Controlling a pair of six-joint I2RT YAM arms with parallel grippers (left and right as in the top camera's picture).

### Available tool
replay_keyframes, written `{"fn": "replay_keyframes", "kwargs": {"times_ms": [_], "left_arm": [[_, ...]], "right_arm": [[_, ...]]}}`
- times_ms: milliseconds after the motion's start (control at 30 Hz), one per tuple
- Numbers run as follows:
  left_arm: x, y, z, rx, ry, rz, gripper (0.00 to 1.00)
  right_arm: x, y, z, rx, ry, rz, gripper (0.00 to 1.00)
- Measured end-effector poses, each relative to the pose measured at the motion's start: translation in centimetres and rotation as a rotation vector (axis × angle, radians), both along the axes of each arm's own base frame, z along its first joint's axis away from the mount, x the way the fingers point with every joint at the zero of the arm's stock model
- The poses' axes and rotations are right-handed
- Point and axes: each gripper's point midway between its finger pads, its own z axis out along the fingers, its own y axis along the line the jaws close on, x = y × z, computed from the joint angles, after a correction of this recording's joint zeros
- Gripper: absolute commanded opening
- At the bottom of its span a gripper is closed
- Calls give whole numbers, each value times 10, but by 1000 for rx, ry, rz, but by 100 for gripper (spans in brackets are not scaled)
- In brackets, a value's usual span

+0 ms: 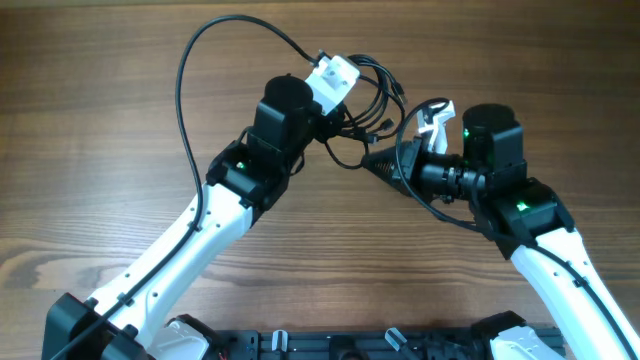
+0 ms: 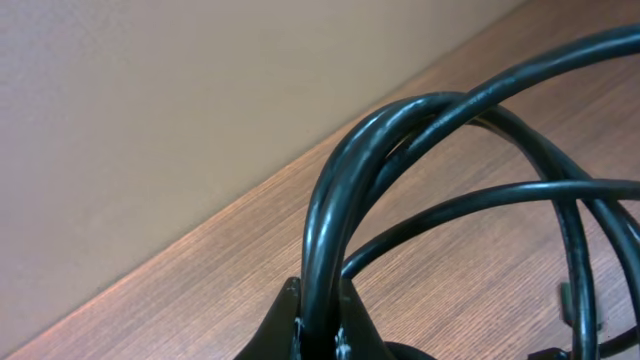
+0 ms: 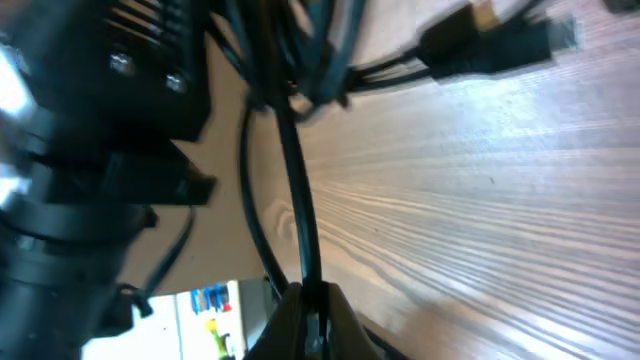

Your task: Untangle cables

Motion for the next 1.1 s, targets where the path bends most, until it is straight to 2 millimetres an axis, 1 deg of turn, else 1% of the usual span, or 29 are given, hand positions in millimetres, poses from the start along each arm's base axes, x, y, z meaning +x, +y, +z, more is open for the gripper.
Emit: {"fn": "replay_keyframes", "kwargs": {"times_ms": [33,133,200,233,367,400,500,567,600,667,700,800,967,1067,1100], "left_arm": [[2,2,2,-1,-9,11,4],[13,21,7,1,-33,82,4],[16,28,7,5,-36,107,4],[17,28,8,4,-39,110,4],[17,28,8,5,-40,113,4],[17,28,8,6,-40,113,4],[16,27,8,5,-40,110,4],[15,24,8,4,-38,99,4],[13,21,8,1,-37,86,4],[8,10,7,-4,-31,50,4],[6,6,7,-5,-29,37,4],[-3,-8,6,-8,-27,-5,4],[-14,-27,6,-12,-25,-57,4],[-18,-32,7,-26,-23,-66,4],[-18,-33,7,-33,-19,-66,4]], "right_arm": [[-3,-1,-3,-7,17,4,4],[-10,-3,-12,-36,50,15,4],[-14,-6,-19,-60,75,12,4],[-15,-8,-23,-76,86,7,4],[-12,-9,-23,-89,64,5,5],[-10,-9,-20,-85,43,5,7],[3,-5,-6,-57,-51,4,21],[13,-1,8,-32,-138,2,30],[20,0,18,-18,-197,-2,36],[29,1,31,-11,-287,-13,40],[34,0,36,-15,-324,-25,40],[43,-6,37,-53,-367,-68,40],[51,-13,35,-114,-422,-95,40],[54,-14,32,-142,-445,-89,40],[56,-14,28,-152,-443,-84,39]]}}
